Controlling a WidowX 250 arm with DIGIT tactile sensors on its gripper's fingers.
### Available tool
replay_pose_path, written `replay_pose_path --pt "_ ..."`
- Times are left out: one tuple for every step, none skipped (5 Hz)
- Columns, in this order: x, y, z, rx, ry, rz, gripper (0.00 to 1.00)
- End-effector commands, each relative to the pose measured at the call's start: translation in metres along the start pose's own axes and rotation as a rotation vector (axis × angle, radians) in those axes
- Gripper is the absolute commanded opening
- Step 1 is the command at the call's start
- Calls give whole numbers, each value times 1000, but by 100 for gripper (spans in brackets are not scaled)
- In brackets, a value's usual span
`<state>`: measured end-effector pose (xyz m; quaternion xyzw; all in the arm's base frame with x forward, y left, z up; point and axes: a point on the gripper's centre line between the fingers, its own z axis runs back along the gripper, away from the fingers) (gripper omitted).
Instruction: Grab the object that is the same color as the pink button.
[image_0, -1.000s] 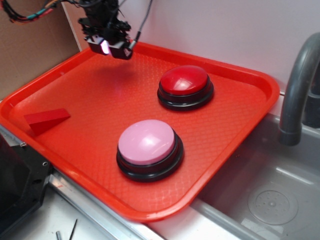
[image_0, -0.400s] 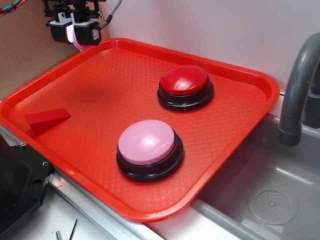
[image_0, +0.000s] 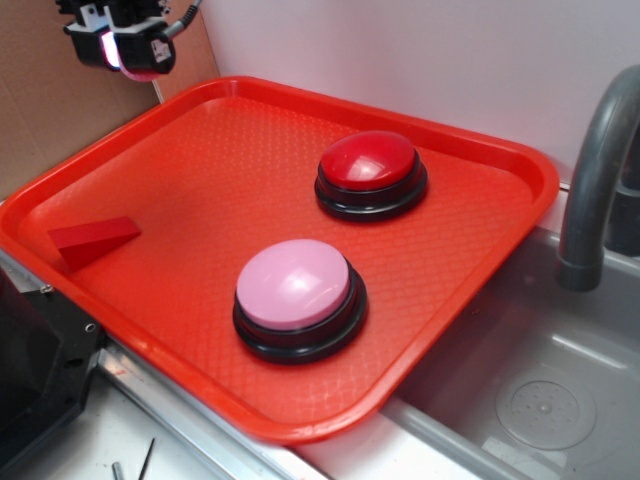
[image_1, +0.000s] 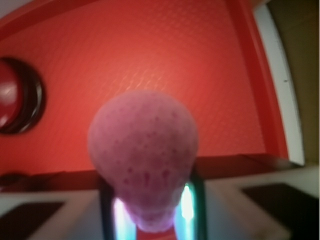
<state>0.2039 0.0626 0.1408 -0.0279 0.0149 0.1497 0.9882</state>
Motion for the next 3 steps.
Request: replay_pose_path --pt "1 0 18 -13 -117 -23 0" --pt "17 10 9 -19 -70 7 0" --pt "32 22 -1 3 -36 36 0"
